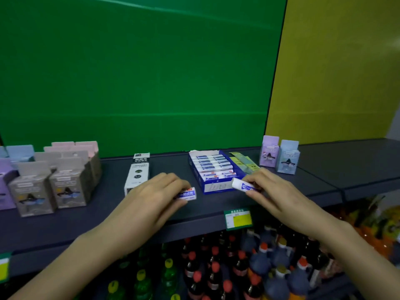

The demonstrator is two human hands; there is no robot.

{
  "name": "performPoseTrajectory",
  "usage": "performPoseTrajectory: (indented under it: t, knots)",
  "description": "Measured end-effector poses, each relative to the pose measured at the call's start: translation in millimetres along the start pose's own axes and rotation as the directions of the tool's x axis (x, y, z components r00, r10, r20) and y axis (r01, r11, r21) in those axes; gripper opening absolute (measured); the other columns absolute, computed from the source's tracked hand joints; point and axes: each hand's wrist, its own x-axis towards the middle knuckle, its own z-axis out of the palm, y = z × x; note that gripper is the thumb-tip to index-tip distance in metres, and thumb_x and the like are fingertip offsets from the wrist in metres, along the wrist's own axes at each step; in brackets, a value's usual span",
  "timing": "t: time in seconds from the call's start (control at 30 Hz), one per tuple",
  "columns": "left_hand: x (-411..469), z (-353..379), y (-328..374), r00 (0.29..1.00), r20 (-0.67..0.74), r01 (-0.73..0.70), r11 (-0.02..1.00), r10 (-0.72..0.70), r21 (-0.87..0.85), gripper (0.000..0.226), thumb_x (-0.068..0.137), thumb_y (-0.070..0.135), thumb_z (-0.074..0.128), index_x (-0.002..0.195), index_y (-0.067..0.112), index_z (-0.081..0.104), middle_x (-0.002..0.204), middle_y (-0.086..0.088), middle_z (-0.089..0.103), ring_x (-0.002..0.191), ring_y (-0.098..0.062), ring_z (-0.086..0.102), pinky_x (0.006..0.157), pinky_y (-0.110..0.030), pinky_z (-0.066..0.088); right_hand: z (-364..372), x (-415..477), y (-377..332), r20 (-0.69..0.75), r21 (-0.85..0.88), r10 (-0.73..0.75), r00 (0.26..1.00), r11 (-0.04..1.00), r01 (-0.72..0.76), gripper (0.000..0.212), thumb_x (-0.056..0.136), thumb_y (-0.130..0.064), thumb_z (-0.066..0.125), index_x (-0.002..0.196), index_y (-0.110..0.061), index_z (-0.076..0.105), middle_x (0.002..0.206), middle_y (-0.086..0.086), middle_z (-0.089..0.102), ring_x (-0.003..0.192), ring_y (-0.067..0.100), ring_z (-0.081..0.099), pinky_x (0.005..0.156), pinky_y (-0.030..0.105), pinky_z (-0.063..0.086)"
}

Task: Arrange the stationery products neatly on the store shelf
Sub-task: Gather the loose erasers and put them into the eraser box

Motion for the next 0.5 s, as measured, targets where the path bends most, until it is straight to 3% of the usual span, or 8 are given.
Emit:
performPoseTrajectory:
  t: [0.1, 0.27, 0.37, 0.43, 0.5]
  knots:
    - [26, 9, 4, 1.0, -0.002, 0.016, 1.0, -0.016, -0.009, 0.032, 0.09, 0.044, 0.032, 0.108, 0.026, 0.05, 0.103, 0.009, 0.05, 0.091, -0.009, 0.053, 0.076, -0.025, 0.042, -9, 10, 23, -0.018, 0.016, -0.001, 1.0, 1.0, 0.001, 0.035, 0.092, -0.044, 0.036, 0.116, -0.025, 0.052, 0.105, -0.013, 0.05, 0.093, 0.001, 0.048, 0.079, 0.015, 0.035]
    - [73, 25, -3, 0.999, -0.01, 0.047, 0.999, -0.047, 0.017, 0.035, 0.087, 0.046, 0.033, 0.104, 0.023, 0.053, 0.1, 0.006, 0.054, 0.091, -0.014, 0.054, 0.077, -0.033, 0.048, -9, 41, 57, -0.022, 0.029, -0.017, 1.0, 0.999, 0.018, 0.028, 0.093, -0.032, 0.045, 0.117, -0.021, 0.054, 0.099, -0.016, 0.047, 0.085, -0.005, 0.043, 0.075, 0.005, 0.034]
    - [102, 38, -12, 0.998, 0.037, 0.055, 0.997, -0.057, 0.051, 0.029, 0.089, 0.039, 0.046, 0.105, 0.018, 0.057, 0.102, 0.0, 0.057, 0.095, -0.02, 0.053, 0.08, -0.036, 0.046, -2, 62, 74, 0.006, 0.015, -0.007, 1.0, 1.0, 0.007, 0.027, 0.094, -0.033, 0.045, 0.117, -0.022, 0.053, 0.102, -0.012, 0.051, 0.088, 0.002, 0.047, 0.074, 0.015, 0.037]
    - [117, 49, -19, 0.994, 0.089, 0.062, 0.996, -0.067, 0.057, 0.025, 0.09, 0.033, 0.05, 0.107, 0.016, 0.058, 0.104, -0.002, 0.058, 0.098, -0.021, 0.052, 0.082, -0.037, 0.044, 3, 75, 83, 0.031, 0.002, -0.009, 0.999, 1.0, 0.009, 0.029, 0.094, -0.034, 0.044, 0.118, -0.022, 0.053, 0.107, -0.008, 0.055, 0.096, 0.008, 0.051, 0.082, 0.023, 0.041]
    - [129, 59, -24, 0.983, 0.157, 0.086, 0.995, -0.094, 0.058, 0.027, 0.089, 0.034, 0.051, 0.109, 0.017, 0.058, 0.108, -0.002, 0.058, 0.101, -0.019, 0.052, 0.083, -0.032, 0.042, 9, 85, 90, 0.047, -0.011, -0.02, 0.999, 1.0, 0.02, 0.03, 0.094, -0.035, 0.044, 0.119, -0.021, 0.054, 0.11, -0.005, 0.057, 0.102, 0.011, 0.051, 0.087, 0.022, 0.038]
